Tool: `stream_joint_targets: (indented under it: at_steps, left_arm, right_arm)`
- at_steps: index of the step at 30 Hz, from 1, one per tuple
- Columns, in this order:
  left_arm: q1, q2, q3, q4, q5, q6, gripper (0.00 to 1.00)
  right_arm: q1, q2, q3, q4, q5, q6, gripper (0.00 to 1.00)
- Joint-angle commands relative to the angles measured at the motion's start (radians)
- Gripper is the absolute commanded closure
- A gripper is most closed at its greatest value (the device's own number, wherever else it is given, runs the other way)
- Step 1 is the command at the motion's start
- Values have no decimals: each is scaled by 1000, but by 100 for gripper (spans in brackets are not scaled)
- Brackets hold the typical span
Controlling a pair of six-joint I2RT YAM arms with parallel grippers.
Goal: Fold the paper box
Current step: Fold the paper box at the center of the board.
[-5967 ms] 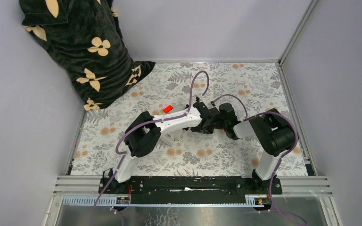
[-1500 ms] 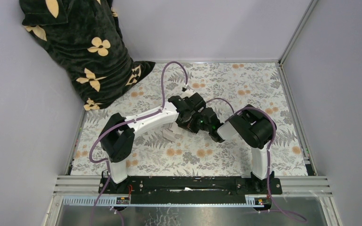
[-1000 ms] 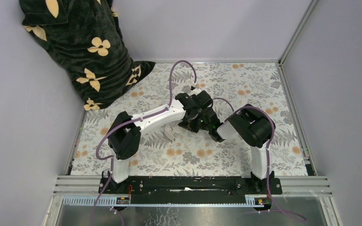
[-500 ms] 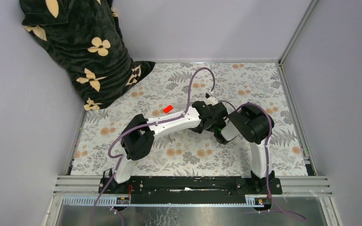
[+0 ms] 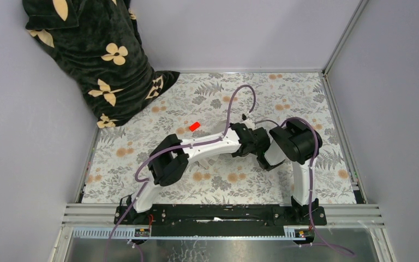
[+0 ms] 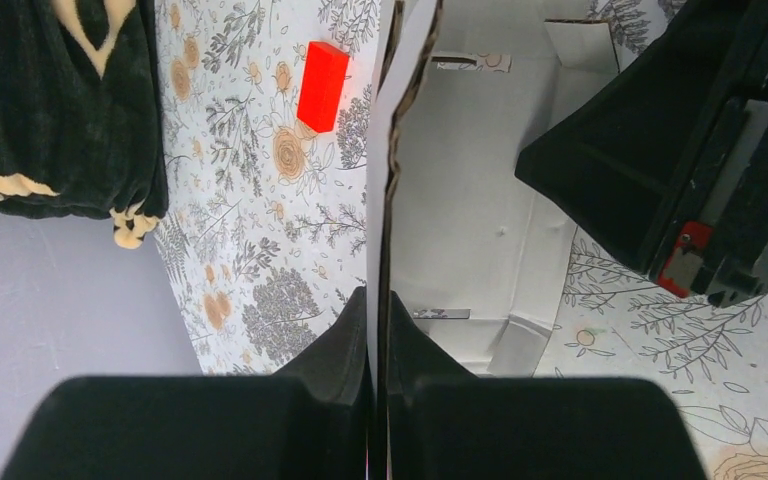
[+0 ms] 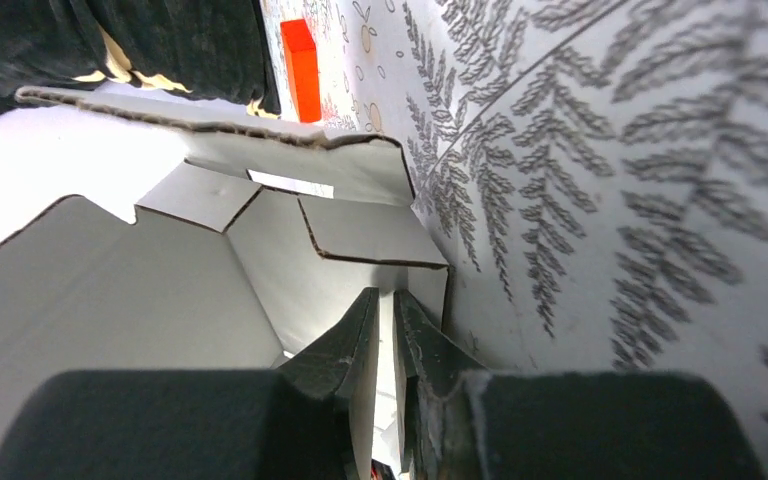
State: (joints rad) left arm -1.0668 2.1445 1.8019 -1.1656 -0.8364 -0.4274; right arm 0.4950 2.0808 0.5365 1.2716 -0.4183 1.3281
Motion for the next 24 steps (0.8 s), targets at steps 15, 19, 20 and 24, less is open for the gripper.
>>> stream_joint_targets:
  at_steps: [15, 19, 20, 24]
  left_arm:
    - [-34, 40, 111, -97, -64, -89, 90]
    - [-18, 17, 78, -70, -56, -86, 89]
    - [-12, 1, 59, -51, -49, -79, 89]
    - [16, -52, -23, 23, -26, -55, 89]
  right_arm:
    - [-14, 33, 83, -200, 30, -80, 97]
    - [30, 26, 162, -303, 80, -100, 97]
    - [41, 31, 181, -319, 90, -98, 97]
    - [65, 80, 261, -340, 106, -71, 98]
